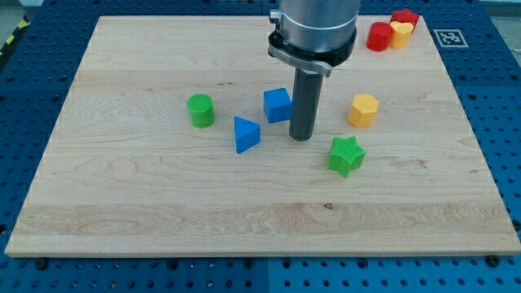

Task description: Move the blue triangle to the bottom right of the green circle

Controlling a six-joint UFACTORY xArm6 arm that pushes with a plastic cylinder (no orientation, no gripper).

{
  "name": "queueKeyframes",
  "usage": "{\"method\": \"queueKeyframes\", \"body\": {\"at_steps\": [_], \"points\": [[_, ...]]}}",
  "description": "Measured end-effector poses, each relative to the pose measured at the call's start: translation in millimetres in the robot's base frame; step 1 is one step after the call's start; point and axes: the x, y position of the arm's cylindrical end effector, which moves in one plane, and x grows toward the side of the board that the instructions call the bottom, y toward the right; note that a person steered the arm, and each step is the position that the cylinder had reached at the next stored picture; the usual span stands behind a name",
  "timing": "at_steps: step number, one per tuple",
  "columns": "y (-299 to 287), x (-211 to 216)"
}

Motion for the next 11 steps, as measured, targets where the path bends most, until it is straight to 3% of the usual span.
{"method": "queueKeyframes", "body": {"at_steps": [6, 11], "points": [[-87, -4], [-128, -35]]}}
